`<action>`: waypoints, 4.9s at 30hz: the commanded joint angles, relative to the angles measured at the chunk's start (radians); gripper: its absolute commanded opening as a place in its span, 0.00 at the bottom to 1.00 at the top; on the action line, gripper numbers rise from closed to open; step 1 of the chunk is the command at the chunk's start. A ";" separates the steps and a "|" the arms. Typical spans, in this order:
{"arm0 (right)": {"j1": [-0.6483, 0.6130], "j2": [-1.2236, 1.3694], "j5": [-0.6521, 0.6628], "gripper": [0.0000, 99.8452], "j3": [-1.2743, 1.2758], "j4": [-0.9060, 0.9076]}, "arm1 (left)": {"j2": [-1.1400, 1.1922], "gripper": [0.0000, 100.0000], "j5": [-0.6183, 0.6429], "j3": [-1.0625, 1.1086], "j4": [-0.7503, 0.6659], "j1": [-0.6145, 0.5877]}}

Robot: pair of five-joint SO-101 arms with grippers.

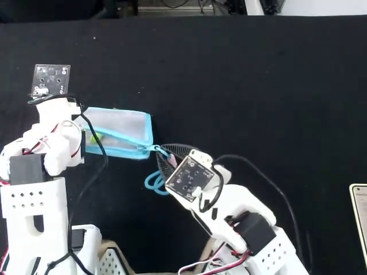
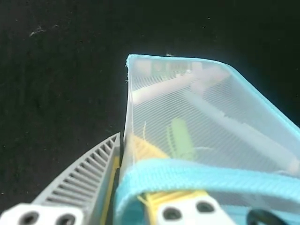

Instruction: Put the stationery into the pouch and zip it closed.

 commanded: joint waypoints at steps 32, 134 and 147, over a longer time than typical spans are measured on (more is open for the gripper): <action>0.011 0.828 0.169 0.01 -0.960 0.015 | -0.003 0.03 0.069 -0.306 -0.017 0.016; -0.051 0.851 0.129 0.01 -1.098 0.241 | -0.115 0.17 -0.204 -0.148 0.092 0.013; -0.226 0.851 0.206 0.01 -1.101 0.353 | -0.126 0.17 -0.147 0.139 -0.269 0.004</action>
